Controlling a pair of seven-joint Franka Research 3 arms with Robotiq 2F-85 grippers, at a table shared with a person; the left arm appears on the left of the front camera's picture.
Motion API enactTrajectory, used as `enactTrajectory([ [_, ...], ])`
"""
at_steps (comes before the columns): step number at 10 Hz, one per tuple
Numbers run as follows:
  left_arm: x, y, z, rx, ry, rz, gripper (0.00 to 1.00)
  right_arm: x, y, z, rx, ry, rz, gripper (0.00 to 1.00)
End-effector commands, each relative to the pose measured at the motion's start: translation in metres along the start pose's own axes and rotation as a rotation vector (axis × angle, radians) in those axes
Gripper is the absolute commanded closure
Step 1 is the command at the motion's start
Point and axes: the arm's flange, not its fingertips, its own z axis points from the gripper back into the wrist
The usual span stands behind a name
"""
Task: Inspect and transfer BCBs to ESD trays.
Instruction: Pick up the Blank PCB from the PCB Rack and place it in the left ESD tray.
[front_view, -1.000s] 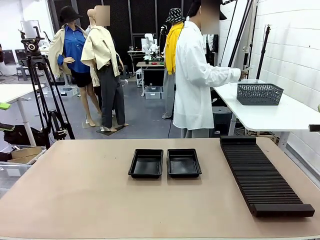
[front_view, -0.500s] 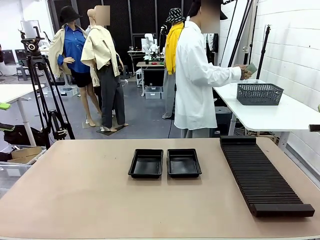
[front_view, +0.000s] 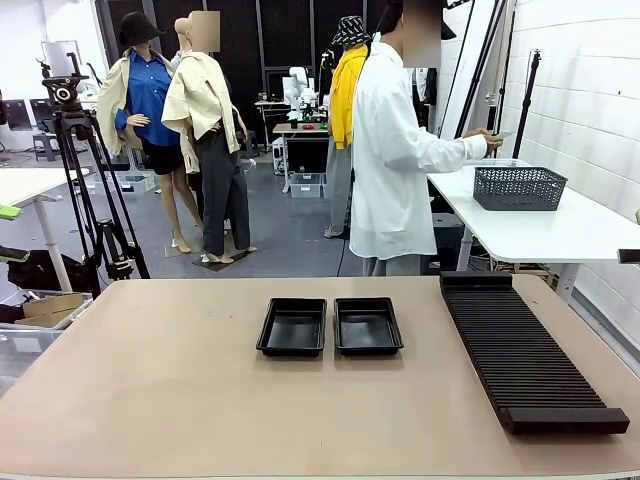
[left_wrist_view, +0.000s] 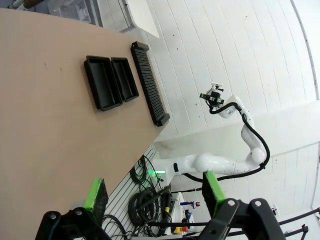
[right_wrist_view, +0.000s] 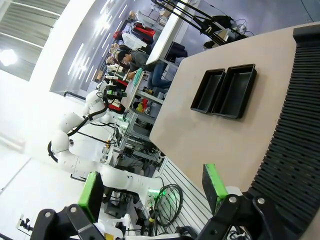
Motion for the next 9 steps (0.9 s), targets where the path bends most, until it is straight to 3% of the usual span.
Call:
enactTrajectory([
  [1, -0.002, -0.0016, 0.0004, 0.003, -0.008, 0.0, 0.0, -0.0014, -0.0009, 0.0011, 0.002, 0.006, -0.001, 0.0],
  [9, -0.002, -0.0016, 0.0004, 0.003, -0.008, 0.0, 0.0, -0.0014, -0.0009, 0.0011, 0.002, 0.006, -0.001, 0.0],
])
